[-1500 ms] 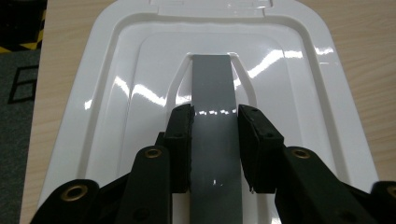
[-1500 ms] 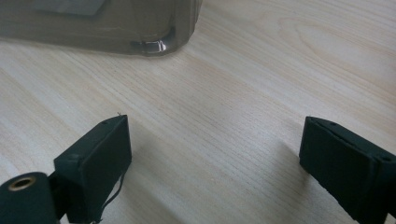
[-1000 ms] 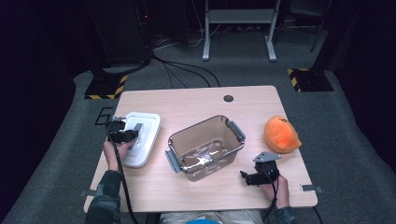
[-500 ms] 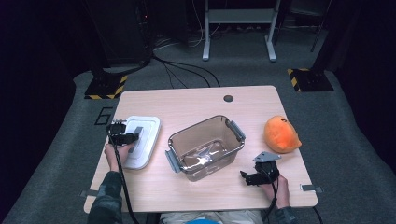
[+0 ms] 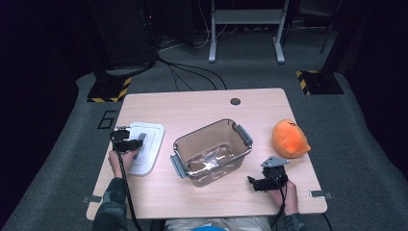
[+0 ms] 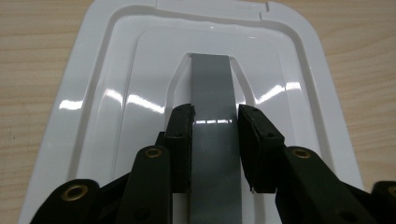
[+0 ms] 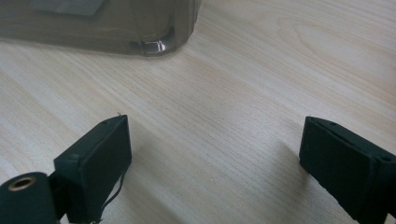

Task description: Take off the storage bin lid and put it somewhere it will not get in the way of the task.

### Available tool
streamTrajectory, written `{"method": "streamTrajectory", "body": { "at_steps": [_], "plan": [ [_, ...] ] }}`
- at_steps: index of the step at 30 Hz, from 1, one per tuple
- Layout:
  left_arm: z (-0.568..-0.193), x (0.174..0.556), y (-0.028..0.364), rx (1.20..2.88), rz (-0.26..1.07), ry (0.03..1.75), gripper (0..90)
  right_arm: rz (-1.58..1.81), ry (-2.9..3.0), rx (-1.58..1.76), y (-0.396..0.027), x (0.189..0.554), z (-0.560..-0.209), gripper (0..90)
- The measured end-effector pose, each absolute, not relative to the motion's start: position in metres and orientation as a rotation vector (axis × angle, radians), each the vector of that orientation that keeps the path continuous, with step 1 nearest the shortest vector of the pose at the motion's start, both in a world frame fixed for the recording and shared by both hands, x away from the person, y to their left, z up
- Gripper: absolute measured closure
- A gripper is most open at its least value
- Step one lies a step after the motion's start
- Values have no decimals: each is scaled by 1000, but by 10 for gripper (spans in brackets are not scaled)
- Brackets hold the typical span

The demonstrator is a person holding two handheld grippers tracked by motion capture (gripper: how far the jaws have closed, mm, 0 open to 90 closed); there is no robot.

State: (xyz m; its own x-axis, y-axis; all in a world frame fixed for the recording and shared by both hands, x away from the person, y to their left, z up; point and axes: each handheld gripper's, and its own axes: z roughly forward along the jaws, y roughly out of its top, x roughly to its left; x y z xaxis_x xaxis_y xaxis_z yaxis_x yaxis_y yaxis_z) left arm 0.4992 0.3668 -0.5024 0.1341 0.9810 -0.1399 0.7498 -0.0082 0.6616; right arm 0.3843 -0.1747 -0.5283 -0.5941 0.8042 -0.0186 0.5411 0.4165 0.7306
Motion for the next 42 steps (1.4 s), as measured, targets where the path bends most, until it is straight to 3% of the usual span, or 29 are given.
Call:
{"method": "streamTrajectory", "body": {
  "at_steps": [6, 10, 12, 13, 23, 30, 42],
  "plan": [
    [-503, 498, 366, 1834, 500, 1642, 647, 990, 2311, 1149, -175, 385, -528, 84],
    [-502, 499, 363, 1843, 502, 1646, 445, 990, 2311, 1149, -175, 385, -528, 84],
    [-501, 499, 362, 1855, 491, 1642, 403, 990, 2312, 1148, -175, 385, -528, 84],
    [-500, 499, 361, 1856, 498, 1639, 323, 990, 2312, 1148, -175, 385, -528, 84],
    [-485, 489, 355, 1873, 529, 1609, 54, 991, 2313, 1151, -175, 385, -528, 84],
    [-477, 480, 352, 1889, 529, 1567, 0, 992, 2313, 1151, -175, 385, -528, 84],
    [-480, 454, 332, 1963, 536, 1458, 0, 991, 2313, 1152, -175, 385, -528, 84]
  ]
}}
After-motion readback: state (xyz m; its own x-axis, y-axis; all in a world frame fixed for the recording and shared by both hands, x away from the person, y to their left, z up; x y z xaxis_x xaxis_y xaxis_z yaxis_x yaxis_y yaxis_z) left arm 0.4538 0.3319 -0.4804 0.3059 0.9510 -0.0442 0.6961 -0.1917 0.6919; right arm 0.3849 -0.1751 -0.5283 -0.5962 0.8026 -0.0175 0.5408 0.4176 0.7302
